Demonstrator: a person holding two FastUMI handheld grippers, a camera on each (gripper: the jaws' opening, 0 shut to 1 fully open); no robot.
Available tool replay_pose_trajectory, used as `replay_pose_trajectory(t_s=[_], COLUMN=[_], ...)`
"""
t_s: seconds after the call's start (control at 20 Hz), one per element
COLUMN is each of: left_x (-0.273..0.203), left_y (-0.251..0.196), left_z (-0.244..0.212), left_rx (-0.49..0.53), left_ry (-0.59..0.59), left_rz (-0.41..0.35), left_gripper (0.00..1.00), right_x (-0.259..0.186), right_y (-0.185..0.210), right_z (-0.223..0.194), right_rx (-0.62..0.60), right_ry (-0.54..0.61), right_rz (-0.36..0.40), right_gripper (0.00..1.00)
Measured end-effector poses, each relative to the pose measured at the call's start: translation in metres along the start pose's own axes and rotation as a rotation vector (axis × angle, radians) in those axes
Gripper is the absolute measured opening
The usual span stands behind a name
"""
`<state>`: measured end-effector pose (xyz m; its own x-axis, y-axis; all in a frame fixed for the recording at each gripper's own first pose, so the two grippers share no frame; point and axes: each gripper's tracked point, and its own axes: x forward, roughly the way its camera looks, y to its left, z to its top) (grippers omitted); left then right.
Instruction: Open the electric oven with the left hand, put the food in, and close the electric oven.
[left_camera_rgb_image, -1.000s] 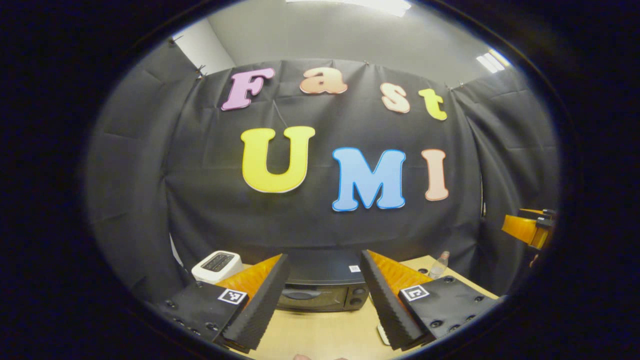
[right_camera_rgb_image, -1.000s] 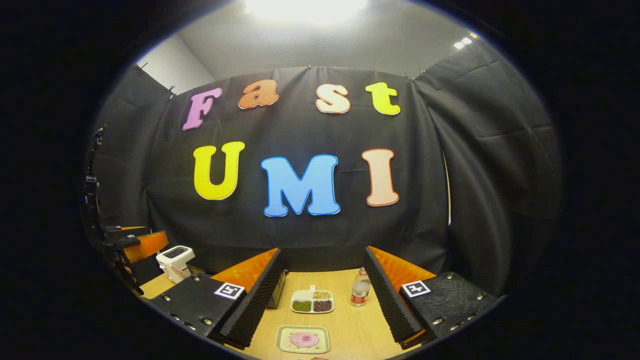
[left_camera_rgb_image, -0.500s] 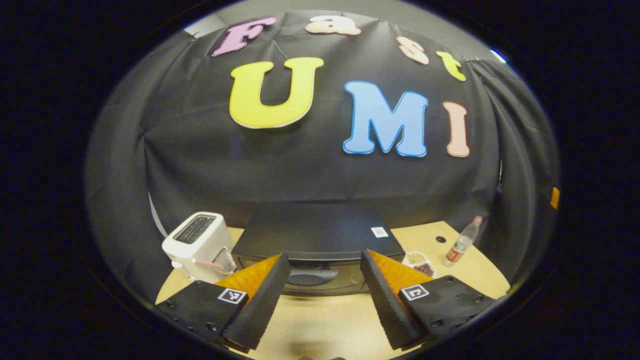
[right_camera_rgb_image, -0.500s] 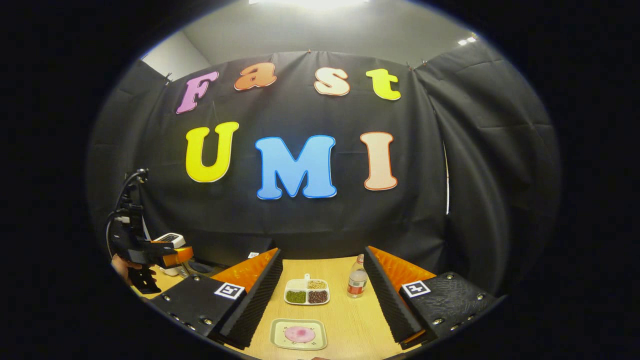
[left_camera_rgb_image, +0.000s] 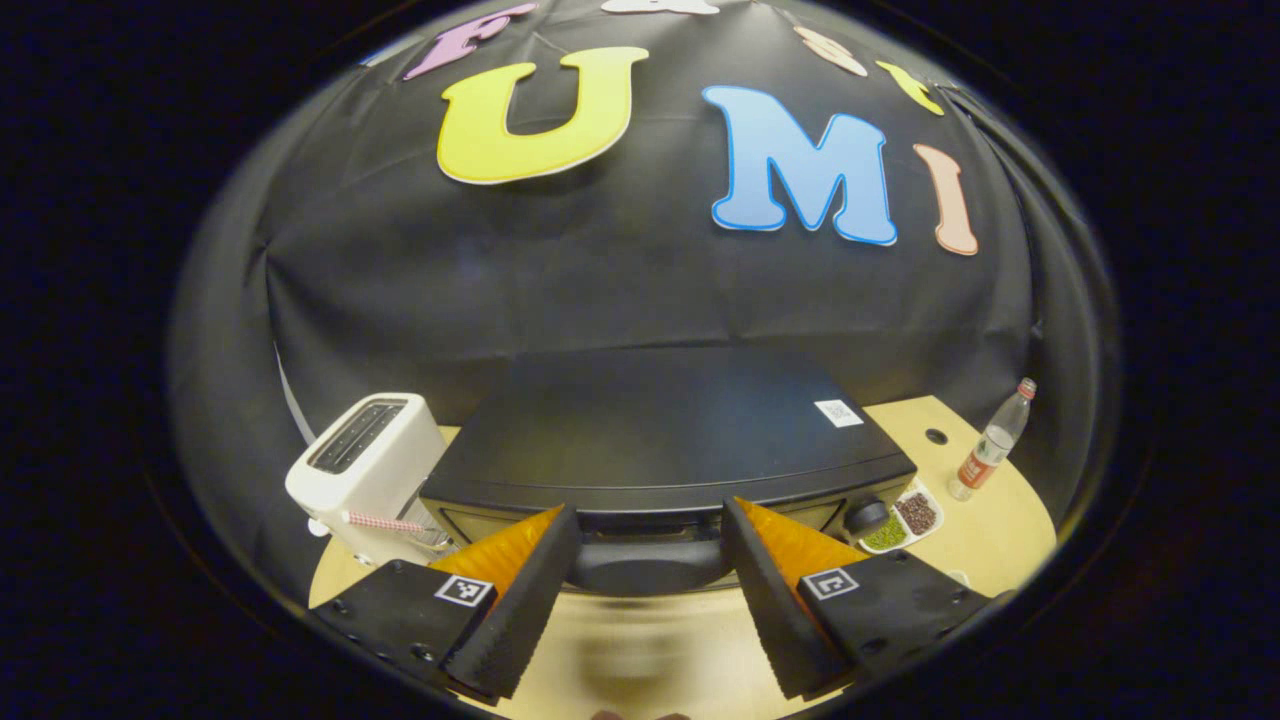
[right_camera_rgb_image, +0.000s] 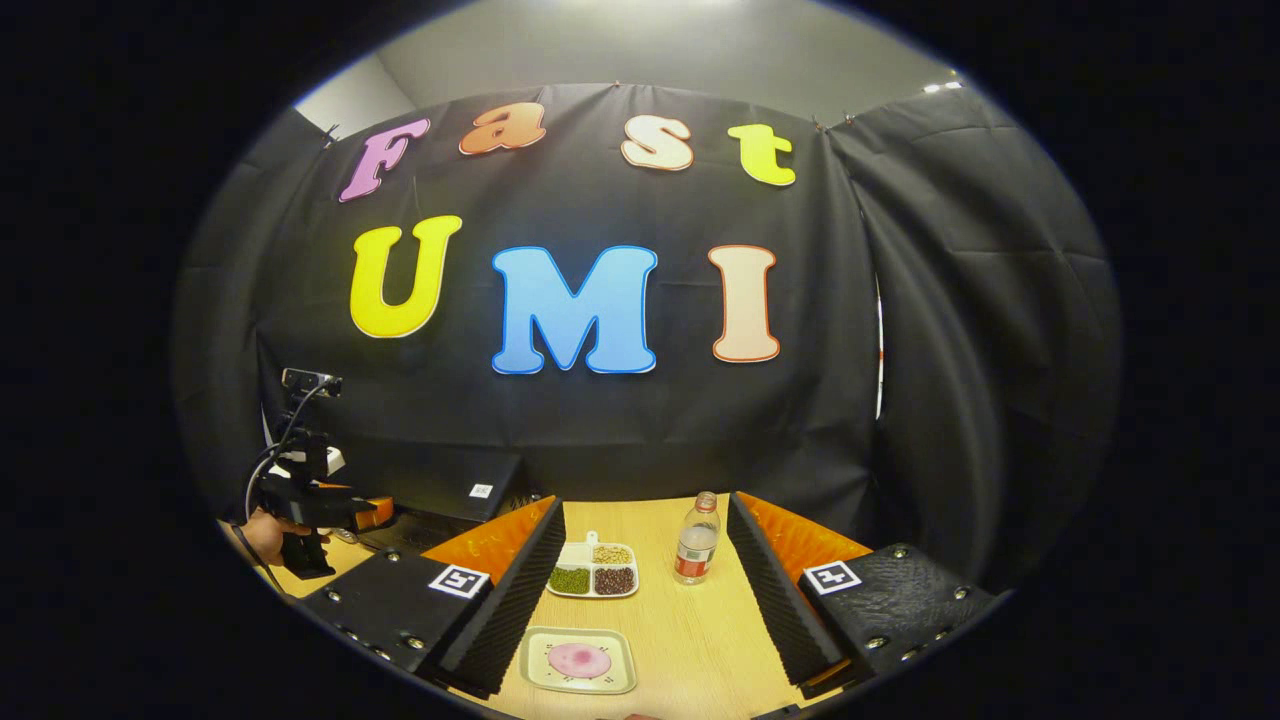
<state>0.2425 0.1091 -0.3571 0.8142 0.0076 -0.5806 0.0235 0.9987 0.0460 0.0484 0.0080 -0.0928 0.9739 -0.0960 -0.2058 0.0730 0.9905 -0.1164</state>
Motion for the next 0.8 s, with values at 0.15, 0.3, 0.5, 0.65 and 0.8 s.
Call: replay_pose_trajectory(t_s=[0.15, 0.3, 0.5, 0.65, 0.8], left_x=[0.008, 0.004, -0.011, -0.029, -0.039], left_y=[0.002, 0.001, 0.000, -0.001, -0.004], left_z=[-0.003, -0.005, -0.017, -0.034, -0.051], left_rx=[0.013, 0.008, 0.013, 0.040, 0.050], left_ry=[0.005, -0.006, -0.001, 0.004, 0.009], left_rz=[-0.001, -0.001, -0.002, 0.008, 0.012], left_gripper=[1.00, 0.97, 0.96, 0.95, 0.96], right_x=[0.001, 0.001, 0.002, 0.002, 0.002], right_y=[-0.002, 0.001, 0.008, 0.013, 0.019], right_z=[0.000, -0.001, 0.000, 0.004, 0.004], right_rx=[-0.007, -0.001, 0.014, 0.014, 0.017], right_ry=[0.002, 0.003, 0.002, -0.009, -0.008], right_rz=[-0.013, -0.011, 0.002, 0.013, 0.029], right_gripper=[0.98, 0.99, 0.99, 0.99, 0.99])
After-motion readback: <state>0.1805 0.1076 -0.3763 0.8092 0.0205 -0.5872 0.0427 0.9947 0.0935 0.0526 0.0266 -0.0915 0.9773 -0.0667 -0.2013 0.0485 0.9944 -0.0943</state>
